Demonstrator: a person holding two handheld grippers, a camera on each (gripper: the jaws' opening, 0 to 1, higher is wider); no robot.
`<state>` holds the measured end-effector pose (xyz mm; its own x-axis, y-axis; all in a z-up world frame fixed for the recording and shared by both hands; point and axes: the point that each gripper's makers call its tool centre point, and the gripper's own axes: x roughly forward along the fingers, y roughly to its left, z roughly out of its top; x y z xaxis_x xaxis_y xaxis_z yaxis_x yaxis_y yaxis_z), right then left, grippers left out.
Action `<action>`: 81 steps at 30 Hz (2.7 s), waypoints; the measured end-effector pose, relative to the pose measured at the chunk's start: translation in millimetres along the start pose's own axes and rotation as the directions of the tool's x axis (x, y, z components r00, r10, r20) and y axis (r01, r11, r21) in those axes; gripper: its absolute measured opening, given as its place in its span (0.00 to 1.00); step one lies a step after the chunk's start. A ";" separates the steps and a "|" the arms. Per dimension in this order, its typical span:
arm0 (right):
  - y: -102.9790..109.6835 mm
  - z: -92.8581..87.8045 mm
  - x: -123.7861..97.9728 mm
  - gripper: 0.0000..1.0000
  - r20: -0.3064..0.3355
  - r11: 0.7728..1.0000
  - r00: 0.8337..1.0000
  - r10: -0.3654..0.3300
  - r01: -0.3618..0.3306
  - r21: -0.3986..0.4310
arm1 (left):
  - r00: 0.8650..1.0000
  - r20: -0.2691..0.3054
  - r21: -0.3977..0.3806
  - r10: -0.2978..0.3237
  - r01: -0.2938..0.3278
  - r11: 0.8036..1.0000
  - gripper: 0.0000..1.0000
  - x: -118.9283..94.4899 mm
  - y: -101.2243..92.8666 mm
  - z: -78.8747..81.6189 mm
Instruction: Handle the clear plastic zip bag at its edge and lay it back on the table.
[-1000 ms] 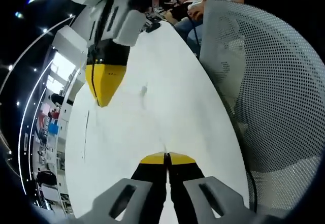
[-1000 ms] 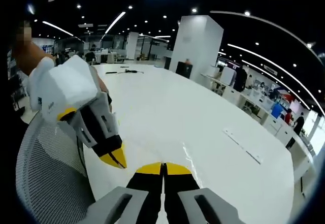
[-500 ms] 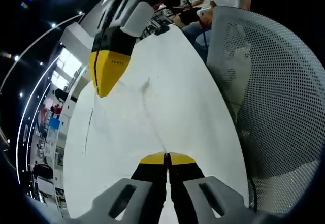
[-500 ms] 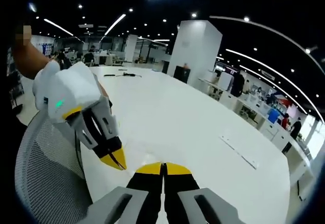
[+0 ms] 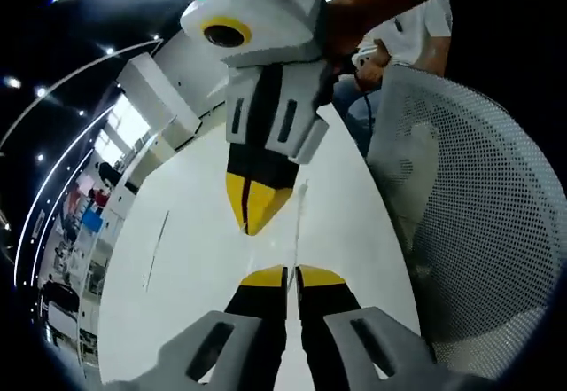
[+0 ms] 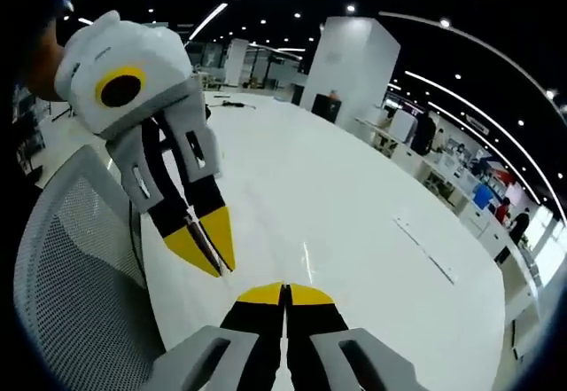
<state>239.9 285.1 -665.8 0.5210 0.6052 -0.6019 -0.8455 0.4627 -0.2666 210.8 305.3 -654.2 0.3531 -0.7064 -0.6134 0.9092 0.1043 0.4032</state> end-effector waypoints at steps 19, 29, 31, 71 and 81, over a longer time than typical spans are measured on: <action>8.7 -16.5 22.1 0.00 -0.027 0.996 0.999 0.027 -0.029 -0.081 | 0.988 0.007 -0.359 0.156 -0.144 0.922 0.16 -44.4 18.5 -47.3; 17.7 -33.5 42.9 0.00 -0.066 0.994 0.996 0.052 -0.058 -0.087 | 0.980 -0.021 -0.439 0.200 -0.189 0.879 0.17 -58.8 6.7 -64.5; 21.5 -34.7 45.1 0.00 -0.066 0.994 0.996 0.060 -0.065 -0.088 | 0.979 -0.027 -0.444 0.203 -0.194 0.875 0.17 -60.2 3.8 -66.6; 34.1 -67.1 -18.9 0.47 -0.033 0.983 0.999 0.043 -0.037 0.180 | 0.961 -0.018 -0.617 0.275 -0.227 0.753 0.28 -67.9 -29.4 -105.8; 24.0 -74.5 -43.1 0.72 0.010 0.976 1.000 -0.028 0.026 0.215 | 0.954 0.023 -0.659 0.300 -0.211 0.722 0.45 -73.4 -38.1 -99.2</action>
<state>188.4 221.8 -702.4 0.5460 0.5984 -0.5863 -0.7869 0.6065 -0.1137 172.1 422.7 -691.9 0.6045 -0.6583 -0.4486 0.7270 0.6861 -0.0271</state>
